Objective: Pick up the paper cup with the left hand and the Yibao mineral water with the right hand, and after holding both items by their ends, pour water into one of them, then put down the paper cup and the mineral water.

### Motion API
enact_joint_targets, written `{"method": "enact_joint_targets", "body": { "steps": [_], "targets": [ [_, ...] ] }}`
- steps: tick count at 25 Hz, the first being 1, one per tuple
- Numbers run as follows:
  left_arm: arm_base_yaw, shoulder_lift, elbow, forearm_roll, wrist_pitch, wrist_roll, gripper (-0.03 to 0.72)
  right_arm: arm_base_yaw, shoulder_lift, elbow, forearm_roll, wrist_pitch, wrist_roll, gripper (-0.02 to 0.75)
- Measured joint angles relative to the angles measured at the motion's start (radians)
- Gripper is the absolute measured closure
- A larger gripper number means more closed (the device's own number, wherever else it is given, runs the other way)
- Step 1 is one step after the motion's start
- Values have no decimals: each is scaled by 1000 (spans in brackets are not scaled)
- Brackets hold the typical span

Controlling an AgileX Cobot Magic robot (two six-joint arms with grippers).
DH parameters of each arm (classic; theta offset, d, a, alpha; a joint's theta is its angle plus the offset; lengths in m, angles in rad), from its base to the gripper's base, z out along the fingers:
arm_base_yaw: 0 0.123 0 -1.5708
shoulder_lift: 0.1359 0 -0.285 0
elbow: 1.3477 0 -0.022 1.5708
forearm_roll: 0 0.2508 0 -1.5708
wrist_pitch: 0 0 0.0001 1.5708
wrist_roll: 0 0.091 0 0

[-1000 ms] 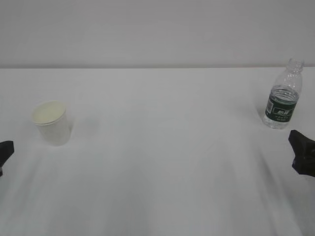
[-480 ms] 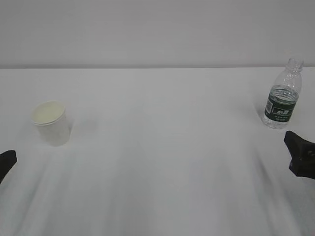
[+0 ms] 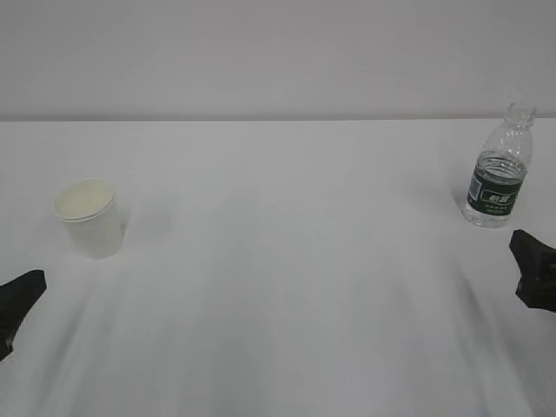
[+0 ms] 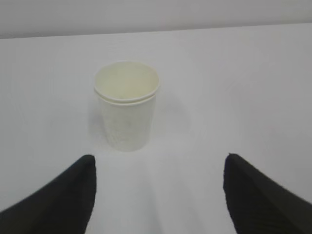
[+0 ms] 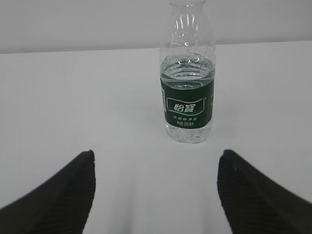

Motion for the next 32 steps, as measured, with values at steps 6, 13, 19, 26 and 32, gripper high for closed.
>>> {"method": "enact_joint_targets", "body": {
  "steps": [6,13,19,26,32],
  "targets": [
    [0,205,-2,0,-120,-1,83,0,4,-10,6,0,0,148],
    [0,278,-8,0,-124,-3,82,0,41,-26,6,0,-5,148],
    [0,278,-23,-6,-126,-3,88,0,43,-50,6,0,-15,148],
    [0,278,-62,-40,-128,-3,95,0,48,-80,6,0,-40,148],
    [0,278,-62,-49,-128,-5,95,0,109,-119,6,0,-48,148]
  ]
}}
